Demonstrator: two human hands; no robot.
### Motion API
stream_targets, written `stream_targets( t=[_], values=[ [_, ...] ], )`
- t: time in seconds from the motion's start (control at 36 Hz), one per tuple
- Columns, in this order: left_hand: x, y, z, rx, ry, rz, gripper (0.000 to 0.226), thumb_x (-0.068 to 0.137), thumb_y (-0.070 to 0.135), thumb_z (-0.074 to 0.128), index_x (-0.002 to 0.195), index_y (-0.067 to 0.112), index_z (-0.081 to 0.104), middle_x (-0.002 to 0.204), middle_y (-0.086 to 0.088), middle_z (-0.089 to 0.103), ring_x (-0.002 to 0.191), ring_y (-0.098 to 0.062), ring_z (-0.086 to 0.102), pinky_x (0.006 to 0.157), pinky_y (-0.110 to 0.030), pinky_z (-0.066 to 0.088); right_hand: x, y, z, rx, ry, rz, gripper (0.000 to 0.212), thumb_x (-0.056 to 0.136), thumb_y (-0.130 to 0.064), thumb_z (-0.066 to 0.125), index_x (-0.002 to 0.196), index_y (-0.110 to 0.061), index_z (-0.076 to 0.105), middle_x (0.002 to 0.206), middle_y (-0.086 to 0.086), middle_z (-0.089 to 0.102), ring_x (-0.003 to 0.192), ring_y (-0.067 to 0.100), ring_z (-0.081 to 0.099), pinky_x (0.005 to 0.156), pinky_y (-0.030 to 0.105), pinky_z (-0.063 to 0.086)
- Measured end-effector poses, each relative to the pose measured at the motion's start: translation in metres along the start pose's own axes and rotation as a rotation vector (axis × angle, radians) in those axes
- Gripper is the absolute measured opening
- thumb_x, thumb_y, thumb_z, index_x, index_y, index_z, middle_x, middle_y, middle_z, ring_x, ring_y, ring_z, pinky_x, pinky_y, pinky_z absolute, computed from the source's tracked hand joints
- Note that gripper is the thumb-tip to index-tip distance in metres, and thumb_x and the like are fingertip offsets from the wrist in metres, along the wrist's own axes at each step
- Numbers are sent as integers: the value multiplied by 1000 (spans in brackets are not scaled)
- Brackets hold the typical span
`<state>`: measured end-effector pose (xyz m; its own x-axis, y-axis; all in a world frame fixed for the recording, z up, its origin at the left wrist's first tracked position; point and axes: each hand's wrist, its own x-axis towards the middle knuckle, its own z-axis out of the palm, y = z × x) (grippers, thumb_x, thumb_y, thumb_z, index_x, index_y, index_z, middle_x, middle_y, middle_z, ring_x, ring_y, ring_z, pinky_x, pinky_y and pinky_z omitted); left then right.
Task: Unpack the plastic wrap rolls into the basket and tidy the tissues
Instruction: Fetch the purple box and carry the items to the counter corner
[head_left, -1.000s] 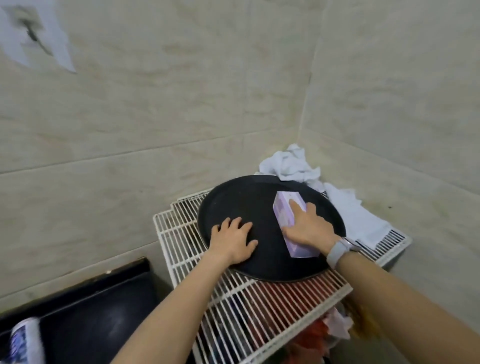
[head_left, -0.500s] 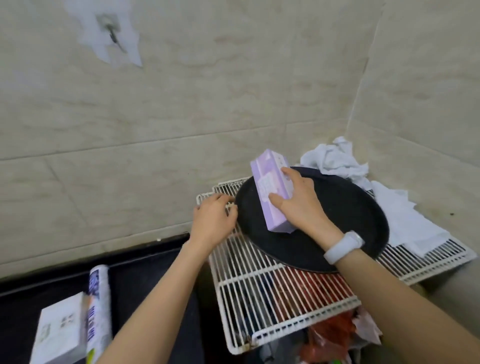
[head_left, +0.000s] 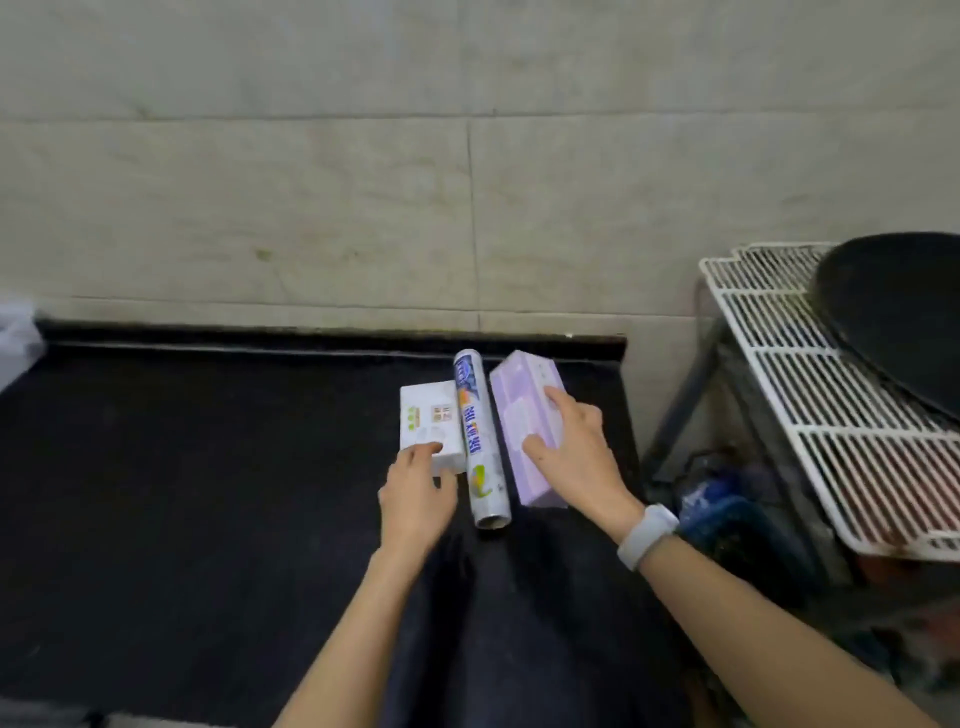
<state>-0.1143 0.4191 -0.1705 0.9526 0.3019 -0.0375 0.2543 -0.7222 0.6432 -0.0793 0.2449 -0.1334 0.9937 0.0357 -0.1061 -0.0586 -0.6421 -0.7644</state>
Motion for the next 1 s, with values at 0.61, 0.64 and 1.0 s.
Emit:
stream_targets(
  t=[0.61,0.64,1.0],
  values=[
    [14,-146,19,183,-246,-128,51,91,37,49,137,17,39,149,-7,30,137,-27,24,110,-50,19,31,30,110,-555,97,-142,50,86,-22,52,131,-4,41,138,20,43,128,34,39,107,46,32],
    [21,-141,18,107,-221,-147,51,91,36,49,138,16,38,147,-7,32,135,-28,28,108,-50,23,35,25,115,-491,36,-132,49,87,-20,52,131,-3,39,136,19,44,124,33,42,101,44,38],
    [132,-77,47,-361,-302,-380,55,80,44,64,121,9,52,126,-12,57,120,-31,49,101,-44,42,57,34,153,-366,-174,149,91,83,-19,55,146,-24,-10,129,19,35,113,35,41,98,41,37]
  ],
)
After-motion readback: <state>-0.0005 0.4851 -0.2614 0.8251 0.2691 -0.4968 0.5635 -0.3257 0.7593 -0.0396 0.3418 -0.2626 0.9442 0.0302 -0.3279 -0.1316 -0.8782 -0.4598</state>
